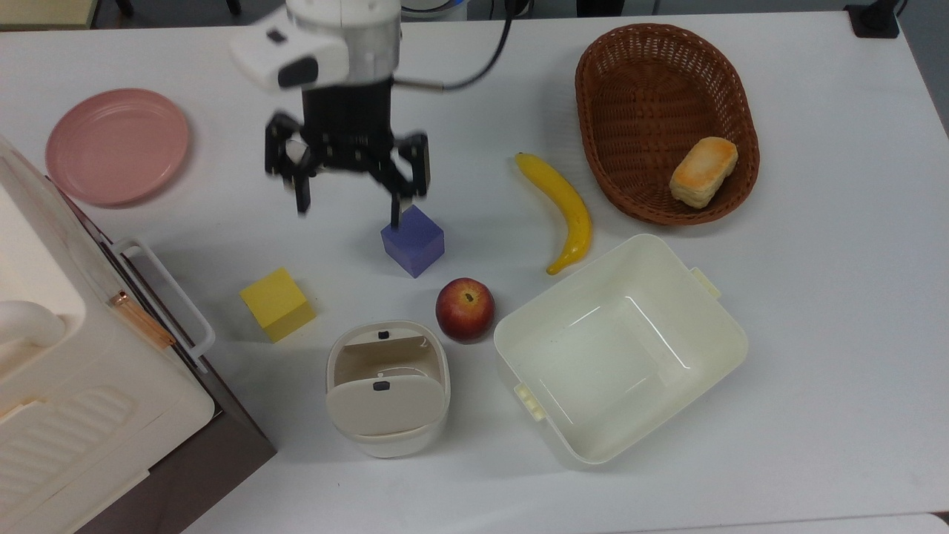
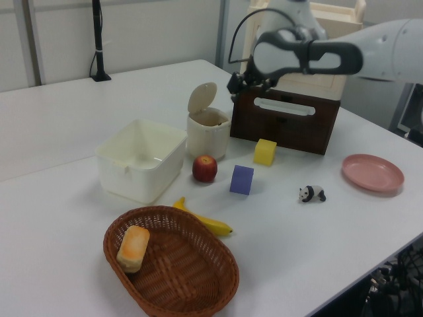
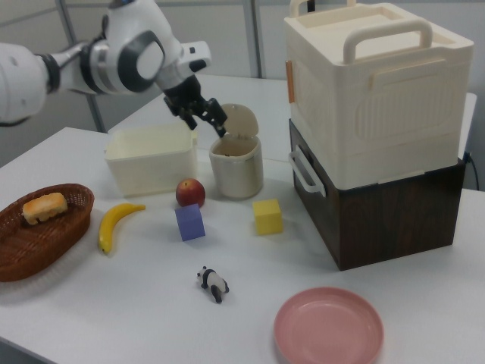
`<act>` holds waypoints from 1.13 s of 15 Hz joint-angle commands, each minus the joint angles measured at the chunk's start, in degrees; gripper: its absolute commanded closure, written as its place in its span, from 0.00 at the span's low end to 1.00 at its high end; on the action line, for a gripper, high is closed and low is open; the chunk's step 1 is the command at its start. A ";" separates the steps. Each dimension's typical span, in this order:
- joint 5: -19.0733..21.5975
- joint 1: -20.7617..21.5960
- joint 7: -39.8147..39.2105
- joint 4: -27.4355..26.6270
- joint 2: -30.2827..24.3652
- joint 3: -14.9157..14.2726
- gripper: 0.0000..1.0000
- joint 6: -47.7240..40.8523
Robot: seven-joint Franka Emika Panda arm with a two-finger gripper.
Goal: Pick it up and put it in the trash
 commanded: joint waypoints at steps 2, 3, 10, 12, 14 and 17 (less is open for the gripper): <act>-0.22 0.13 -0.40 -3.82 -7.94 0.17 0.00 -15.93; -0.04 0.30 -0.40 -3.90 -8.65 0.25 0.00 -19.35; 6.55 9.44 -3.04 -5.13 -14.37 -10.11 0.00 -29.67; 7.43 10.67 -3.04 -4.96 -14.46 -12.13 0.00 -29.58; 7.61 13.30 -3.30 -5.31 -14.90 -14.50 0.00 -29.76; 7.78 12.96 -4.35 -5.40 -14.81 -14.51 0.00 -30.10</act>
